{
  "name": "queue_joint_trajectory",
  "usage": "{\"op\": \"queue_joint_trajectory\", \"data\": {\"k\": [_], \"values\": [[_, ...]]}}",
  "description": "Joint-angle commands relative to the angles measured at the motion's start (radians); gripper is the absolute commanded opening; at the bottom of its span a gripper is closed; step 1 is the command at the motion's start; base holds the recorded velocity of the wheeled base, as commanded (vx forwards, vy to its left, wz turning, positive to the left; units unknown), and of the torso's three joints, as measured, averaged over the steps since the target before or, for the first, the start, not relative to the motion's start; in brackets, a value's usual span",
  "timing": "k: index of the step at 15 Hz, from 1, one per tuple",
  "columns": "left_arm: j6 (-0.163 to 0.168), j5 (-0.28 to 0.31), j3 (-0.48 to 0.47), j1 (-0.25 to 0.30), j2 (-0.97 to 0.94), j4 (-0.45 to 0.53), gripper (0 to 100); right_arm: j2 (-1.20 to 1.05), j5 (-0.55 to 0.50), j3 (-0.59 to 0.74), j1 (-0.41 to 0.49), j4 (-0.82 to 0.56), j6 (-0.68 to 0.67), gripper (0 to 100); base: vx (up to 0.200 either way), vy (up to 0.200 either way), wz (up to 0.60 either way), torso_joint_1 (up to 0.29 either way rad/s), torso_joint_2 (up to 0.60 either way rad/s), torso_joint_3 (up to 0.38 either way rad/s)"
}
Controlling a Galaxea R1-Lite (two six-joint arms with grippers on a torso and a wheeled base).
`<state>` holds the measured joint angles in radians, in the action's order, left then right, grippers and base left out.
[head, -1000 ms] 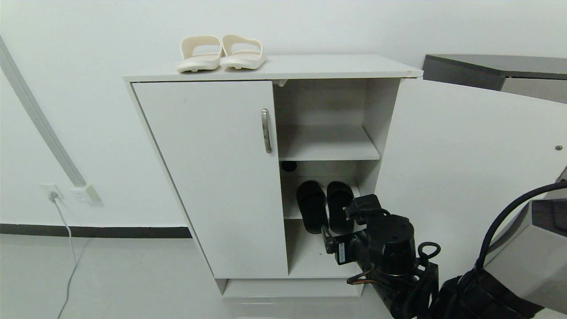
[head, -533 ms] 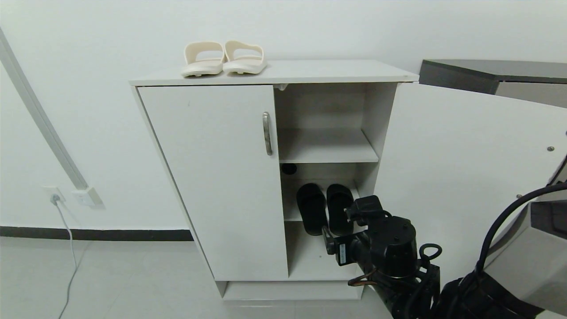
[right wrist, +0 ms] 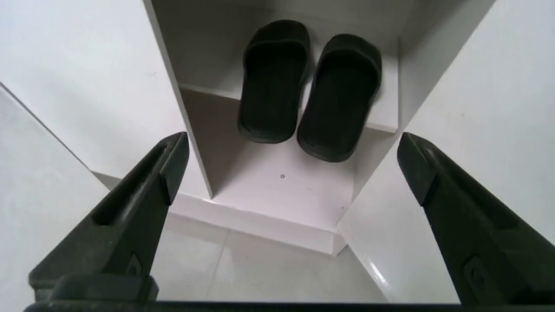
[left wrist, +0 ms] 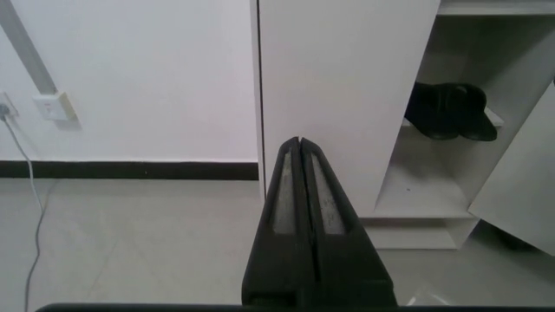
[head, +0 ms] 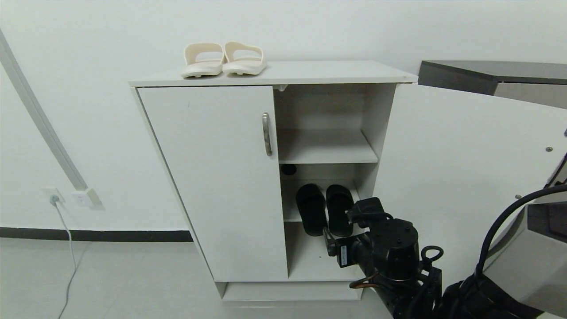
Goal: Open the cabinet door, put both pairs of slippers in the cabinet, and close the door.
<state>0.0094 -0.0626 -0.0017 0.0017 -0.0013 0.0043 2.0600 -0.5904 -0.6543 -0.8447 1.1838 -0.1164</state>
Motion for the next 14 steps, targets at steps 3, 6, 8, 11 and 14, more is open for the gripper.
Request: {"op": "queue_joint_trajectory", "data": {"k": [3, 6, 8, 11, 14], "values": [[0.0, 0.0, 0.0, 0.0, 0.001, 0.0, 0, 0.005, 0.003, 0.005, -0.001, 0.019, 0.001, 100, 0.0, 0.2, 0.0, 0.012, 0.0, 0.006], [-0.002, 0.0, 0.0, 0.0, 0.001, 0.0, 0, 0.005, 0.003, 0.007, -0.001, 0.02, 0.001, 100, 0.0, 0.2, 0.0, 0.002, 0.0, 0.002], [-0.002, 0.0, 0.0, 0.0, 0.001, 0.0, 0, 0.005, 0.003, 0.012, -0.001, 0.02, 0.001, 100, 0.0, 0.2, 0.0, 0.005, 0.0, 0.005], [-0.002, -0.002, 0.0, 0.0, 0.001, 0.0, 0, 0.005, 0.003, 0.013, -0.001, 0.02, 0.001, 100, 0.0, 0.2, 0.0, 0.001, 0.0, 0.002], [-0.002, 0.0, 0.0, 0.0, 0.001, 0.0, 0, 0.005, 0.008, 0.015, -0.001, 0.02, -0.002, 100, 0.0, 0.2, 0.0, 0.004, 0.0, 0.001]]}}
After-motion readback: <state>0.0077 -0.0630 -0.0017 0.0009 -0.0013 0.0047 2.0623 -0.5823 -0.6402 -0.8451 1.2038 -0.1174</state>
